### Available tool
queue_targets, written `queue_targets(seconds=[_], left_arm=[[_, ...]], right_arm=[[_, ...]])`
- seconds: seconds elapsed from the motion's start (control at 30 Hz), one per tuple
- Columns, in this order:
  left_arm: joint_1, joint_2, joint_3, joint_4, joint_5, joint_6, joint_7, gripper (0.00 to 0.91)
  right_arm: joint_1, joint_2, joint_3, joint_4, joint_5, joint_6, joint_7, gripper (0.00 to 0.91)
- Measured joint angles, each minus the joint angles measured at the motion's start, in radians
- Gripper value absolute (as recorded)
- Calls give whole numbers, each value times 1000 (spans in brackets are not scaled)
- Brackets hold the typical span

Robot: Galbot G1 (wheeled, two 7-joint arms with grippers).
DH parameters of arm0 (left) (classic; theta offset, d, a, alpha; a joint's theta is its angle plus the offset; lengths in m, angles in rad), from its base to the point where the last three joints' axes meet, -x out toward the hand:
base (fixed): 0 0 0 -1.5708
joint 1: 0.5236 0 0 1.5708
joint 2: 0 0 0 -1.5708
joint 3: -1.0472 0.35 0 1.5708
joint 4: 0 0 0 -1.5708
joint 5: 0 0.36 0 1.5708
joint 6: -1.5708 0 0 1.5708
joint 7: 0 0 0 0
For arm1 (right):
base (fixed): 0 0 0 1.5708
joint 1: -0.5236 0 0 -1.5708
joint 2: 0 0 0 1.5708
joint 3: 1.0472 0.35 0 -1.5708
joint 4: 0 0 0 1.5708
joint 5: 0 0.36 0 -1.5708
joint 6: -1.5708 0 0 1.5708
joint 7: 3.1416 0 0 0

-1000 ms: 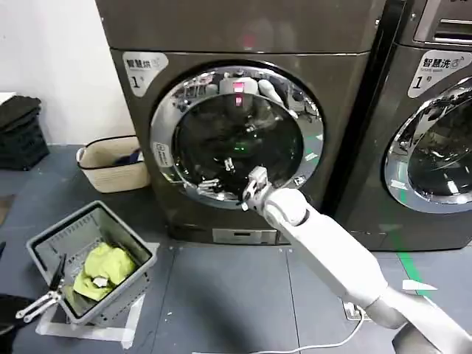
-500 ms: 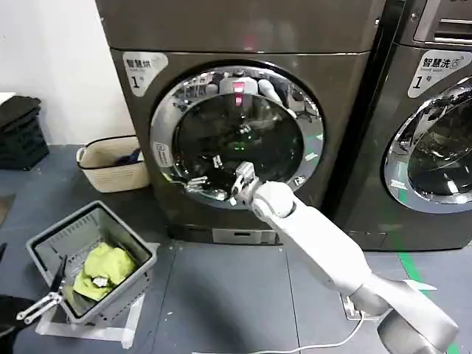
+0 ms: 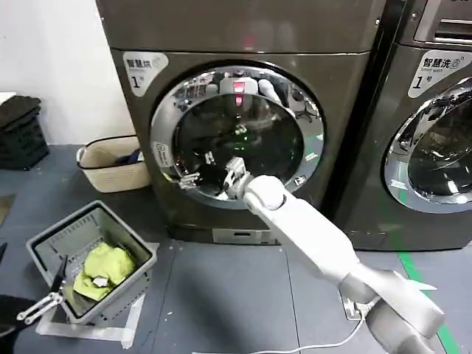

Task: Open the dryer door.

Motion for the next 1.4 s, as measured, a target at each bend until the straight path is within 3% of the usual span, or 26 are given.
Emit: queue_targets(seconds=[1.4], left_arm=[[-2,0,6,3,3,-2,2,907]], right_arm=[[55,91,-16,-161,-45,56,-185,907]])
